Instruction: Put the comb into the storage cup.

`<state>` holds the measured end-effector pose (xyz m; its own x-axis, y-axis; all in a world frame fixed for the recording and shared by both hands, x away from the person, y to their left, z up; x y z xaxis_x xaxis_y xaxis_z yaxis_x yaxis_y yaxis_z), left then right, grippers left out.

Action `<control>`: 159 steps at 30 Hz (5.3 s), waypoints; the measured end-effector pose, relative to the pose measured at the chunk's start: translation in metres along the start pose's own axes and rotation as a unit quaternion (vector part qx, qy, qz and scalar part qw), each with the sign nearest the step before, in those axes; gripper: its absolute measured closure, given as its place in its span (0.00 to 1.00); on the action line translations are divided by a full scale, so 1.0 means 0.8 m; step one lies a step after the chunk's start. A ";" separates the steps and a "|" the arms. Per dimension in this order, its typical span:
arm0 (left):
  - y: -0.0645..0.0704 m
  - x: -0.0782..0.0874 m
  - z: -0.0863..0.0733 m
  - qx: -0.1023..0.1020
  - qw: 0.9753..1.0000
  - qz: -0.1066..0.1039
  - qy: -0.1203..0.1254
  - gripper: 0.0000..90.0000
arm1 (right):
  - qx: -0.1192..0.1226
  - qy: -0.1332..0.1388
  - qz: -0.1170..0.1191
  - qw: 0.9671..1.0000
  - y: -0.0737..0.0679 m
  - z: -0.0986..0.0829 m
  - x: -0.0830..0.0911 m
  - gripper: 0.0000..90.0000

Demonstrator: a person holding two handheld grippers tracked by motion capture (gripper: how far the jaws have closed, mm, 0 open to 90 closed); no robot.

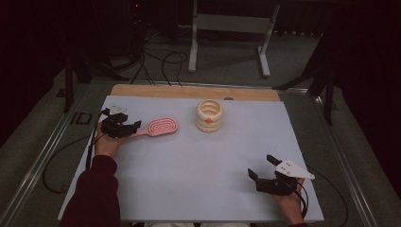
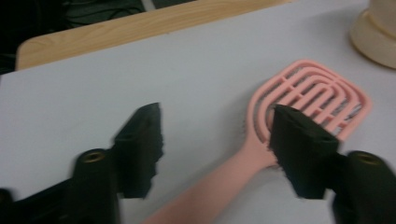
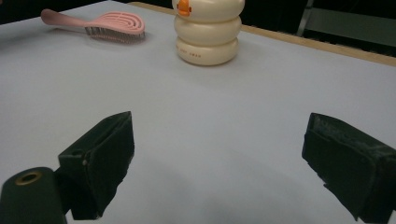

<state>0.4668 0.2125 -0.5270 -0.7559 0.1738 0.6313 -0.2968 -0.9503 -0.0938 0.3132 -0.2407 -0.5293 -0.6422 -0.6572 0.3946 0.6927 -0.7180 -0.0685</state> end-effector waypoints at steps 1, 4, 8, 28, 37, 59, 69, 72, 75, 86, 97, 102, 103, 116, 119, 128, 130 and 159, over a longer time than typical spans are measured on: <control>0.001 -0.001 0.000 0.002 1.000 -0.007 -0.002 0.52 | -0.001 0.000 0.000 1.000 0.000 0.000 0.000 0.10; -0.001 -0.007 -0.004 0.018 1.000 -0.003 -0.022 0.68 | 0.000 0.000 0.000 1.000 0.000 0.000 0.000 0.10; -0.001 -0.014 -0.008 0.026 0.999 -0.004 -0.035 0.87 | -0.001 0.000 0.000 1.000 0.000 0.000 0.000 0.10; 0.019 -0.052 -0.023 -0.008 0.995 0.013 -0.100 1.00 | 0.000 0.002 0.001 1.000 0.001 0.000 0.000 0.10; 0.024 -0.051 -0.026 -0.014 0.994 0.002 -0.104 1.00 | -0.001 0.001 0.002 1.000 0.000 0.000 0.000 0.10; 0.029 -0.046 -0.034 -0.020 0.993 -0.004 -0.120 1.00 | -0.001 0.001 0.003 1.000 0.000 0.000 -0.001 0.10; 0.031 -0.040 -0.038 -0.033 0.991 -0.004 -0.128 0.99 | 0.000 0.001 0.002 1.000 0.000 0.000 0.000 0.10; 0.032 -0.038 -0.039 -0.033 0.991 -0.006 -0.130 0.99 | -0.001 0.001 0.002 1.000 0.000 0.000 0.000 0.10; 0.031 -0.037 -0.041 -0.037 0.991 -0.006 -0.132 0.99 | -0.001 0.000 0.001 1.000 0.000 0.000 0.000 0.10; 0.020 -0.026 -0.030 -0.001 0.995 0.000 -0.096 0.87 | -0.001 0.000 0.002 1.000 0.000 0.000 0.000 0.10; 0.037 0.048 -0.015 -0.022 0.999 -0.038 0.013 0.50 | 0.001 0.004 0.003 1.000 0.002 0.001 0.000 0.10; 0.035 0.081 -0.027 -0.009 0.998 -0.023 0.054 0.24 | 0.002 0.007 0.002 1.000 0.004 0.004 -0.001 0.10; 0.034 0.089 -0.033 -0.005 0.998 -0.020 0.062 0.21 | 0.001 0.008 0.003 1.000 0.004 0.004 -0.001 0.10; 0.047 0.131 -0.087 -0.012 0.995 -0.022 0.095 0.01 | 0.008 0.022 0.014 1.000 0.004 0.015 -0.003 0.10; 0.049 0.140 -0.093 -0.003 0.994 -0.028 0.102 0.00 | 0.011 0.023 0.016 1.000 0.003 0.015 -0.004 0.10; 0.045 0.156 -0.111 -0.003 0.993 -0.011 0.116 0.00 | 0.008 0.027 0.014 1.000 0.003 0.012 0.000 0.10; 0.043 0.158 -0.110 0.001 0.993 -0.009 0.121 0.00 | 0.011 0.027 0.013 0.999 0.003 0.010 0.001 0.10; 0.043 0.161 -0.094 -0.008 0.994 -0.002 0.112 0.00 | 0.010 0.030 0.012 0.999 -0.005 0.007 -0.003 0.10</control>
<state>0.3150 0.2221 -0.5068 -0.8653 0.2318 0.4444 -0.3076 -0.9456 -0.1058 0.3139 -0.2354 -0.5250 -0.6436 -0.6865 0.3383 0.7139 -0.6978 -0.0577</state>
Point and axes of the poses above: each handheld gripper's, and its own axes: x roughly backward along the jaws, z roughly out of its top, y roughly to its right, the point moved 9 cm from there along -x, roughly forward along the jaws, and after that the axes turned 10 degrees about z, right-handed, at the moved point
